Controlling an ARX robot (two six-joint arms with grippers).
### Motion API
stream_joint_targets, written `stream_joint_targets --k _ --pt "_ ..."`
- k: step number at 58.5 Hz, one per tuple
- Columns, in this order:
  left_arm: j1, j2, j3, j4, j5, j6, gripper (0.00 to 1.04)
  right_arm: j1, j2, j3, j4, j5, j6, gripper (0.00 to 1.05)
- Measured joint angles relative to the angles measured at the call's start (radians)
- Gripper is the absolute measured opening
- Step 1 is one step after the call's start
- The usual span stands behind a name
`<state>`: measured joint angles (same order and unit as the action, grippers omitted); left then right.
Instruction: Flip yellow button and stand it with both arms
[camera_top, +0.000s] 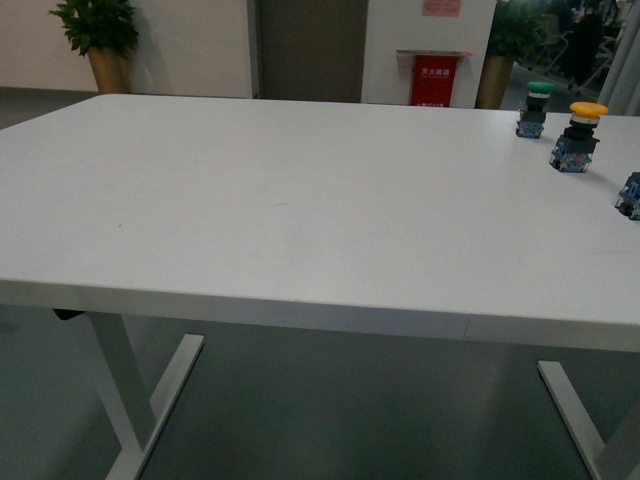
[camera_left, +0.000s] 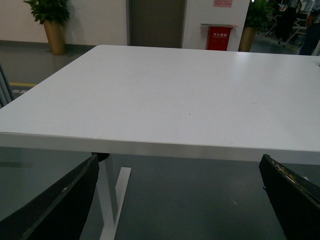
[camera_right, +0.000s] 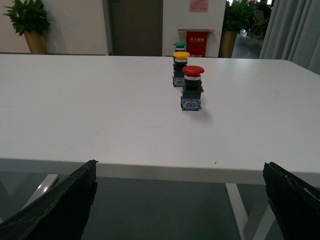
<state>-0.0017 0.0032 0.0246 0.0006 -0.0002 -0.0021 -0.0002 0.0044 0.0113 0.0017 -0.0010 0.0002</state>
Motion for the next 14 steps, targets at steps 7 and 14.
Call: stream_joint_targets --k 7,14 --pt "0.0 0.0 0.0 0.0 0.0 0.0 0.99 0.0 0.0 0.0 0.0 0.0 0.0 0.98" --pt "0.0 0.0 0.0 0.0 0.0 0.0 0.99 0.0 0.0 0.0 0.0 0.0 0.0 0.98"
